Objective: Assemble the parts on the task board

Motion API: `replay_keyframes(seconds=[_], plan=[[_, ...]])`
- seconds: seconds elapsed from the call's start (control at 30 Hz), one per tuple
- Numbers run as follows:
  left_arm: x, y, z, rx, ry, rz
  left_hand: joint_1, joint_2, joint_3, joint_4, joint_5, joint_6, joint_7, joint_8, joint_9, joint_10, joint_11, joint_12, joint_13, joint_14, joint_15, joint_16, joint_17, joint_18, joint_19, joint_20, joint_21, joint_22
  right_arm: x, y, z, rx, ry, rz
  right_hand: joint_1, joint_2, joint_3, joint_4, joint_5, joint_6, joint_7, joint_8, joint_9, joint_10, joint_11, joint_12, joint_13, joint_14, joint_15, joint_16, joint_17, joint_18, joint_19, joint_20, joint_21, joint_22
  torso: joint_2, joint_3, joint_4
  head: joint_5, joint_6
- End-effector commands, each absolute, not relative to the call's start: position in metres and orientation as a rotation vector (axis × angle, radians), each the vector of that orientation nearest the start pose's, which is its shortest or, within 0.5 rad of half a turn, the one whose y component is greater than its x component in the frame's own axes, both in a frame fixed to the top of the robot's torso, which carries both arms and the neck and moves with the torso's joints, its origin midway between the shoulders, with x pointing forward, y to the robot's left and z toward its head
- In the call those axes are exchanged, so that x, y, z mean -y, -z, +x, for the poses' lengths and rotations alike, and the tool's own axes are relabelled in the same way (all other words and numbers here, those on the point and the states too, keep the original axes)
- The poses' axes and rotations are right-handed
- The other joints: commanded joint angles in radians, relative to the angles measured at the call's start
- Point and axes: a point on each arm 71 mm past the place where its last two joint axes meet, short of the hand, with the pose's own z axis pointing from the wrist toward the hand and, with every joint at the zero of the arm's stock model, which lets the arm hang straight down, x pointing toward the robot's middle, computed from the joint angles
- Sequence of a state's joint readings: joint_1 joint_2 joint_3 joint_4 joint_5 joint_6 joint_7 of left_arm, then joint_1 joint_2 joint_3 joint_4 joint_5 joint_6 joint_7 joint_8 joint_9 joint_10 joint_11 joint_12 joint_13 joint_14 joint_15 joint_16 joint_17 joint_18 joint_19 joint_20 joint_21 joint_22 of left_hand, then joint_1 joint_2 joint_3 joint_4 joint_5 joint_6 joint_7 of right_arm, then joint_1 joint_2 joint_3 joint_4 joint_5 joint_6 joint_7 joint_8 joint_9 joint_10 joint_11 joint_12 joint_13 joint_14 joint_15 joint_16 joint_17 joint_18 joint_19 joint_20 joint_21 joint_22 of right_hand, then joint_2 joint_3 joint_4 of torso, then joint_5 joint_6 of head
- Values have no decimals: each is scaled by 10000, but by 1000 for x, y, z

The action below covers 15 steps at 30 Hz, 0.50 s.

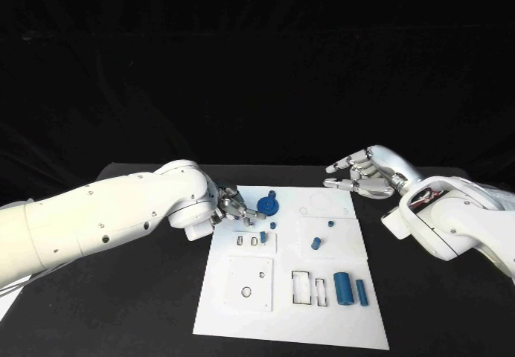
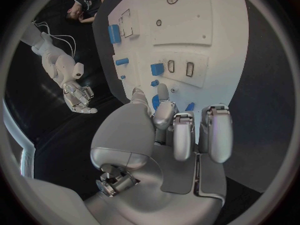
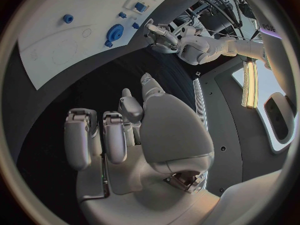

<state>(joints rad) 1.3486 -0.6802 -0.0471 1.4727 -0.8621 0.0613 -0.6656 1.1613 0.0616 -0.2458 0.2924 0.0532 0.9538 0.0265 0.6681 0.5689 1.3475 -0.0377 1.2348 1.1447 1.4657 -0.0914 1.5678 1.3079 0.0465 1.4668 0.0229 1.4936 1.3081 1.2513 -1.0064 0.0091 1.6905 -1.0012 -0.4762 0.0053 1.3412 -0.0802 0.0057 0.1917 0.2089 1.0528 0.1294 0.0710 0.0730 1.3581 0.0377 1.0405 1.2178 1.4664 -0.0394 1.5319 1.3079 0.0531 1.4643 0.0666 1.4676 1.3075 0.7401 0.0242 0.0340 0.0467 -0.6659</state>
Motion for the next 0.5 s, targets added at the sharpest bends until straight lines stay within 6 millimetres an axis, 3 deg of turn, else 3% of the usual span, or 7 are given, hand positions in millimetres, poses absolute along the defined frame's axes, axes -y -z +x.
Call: replay_keyframes(seconds=[0.03,0.5], plan=[[-153,167,506,-23586,3530,-2538,-130,23,-99,-1,-60,-97,28,62,41,39,-10,25,-4,1051,-54,30,2629,-142,469,-101,-9,1030,236,123,469,-15115,-9172,2841,97,0,-81,3,95,23,-50,24,15,-33,6,1,-21,898,58,-30,2029,-66,99,50,-70,491,3,-9,22,8,-15],[-128,175,516,-24224,2885,-1395,-237,38,-252,-3,-62,-201,29,111,164,30,-11,44,31,1051,-60,30,2629,-154,490,-116,18,1090,235,124,471,-15182,-9169,2832,113,0,-136,13,194,41,-57,30,19,-29,1,0,-26,896,53,-36,2023,-63,94,45,-78,480,22,-18,2,62,-47]])
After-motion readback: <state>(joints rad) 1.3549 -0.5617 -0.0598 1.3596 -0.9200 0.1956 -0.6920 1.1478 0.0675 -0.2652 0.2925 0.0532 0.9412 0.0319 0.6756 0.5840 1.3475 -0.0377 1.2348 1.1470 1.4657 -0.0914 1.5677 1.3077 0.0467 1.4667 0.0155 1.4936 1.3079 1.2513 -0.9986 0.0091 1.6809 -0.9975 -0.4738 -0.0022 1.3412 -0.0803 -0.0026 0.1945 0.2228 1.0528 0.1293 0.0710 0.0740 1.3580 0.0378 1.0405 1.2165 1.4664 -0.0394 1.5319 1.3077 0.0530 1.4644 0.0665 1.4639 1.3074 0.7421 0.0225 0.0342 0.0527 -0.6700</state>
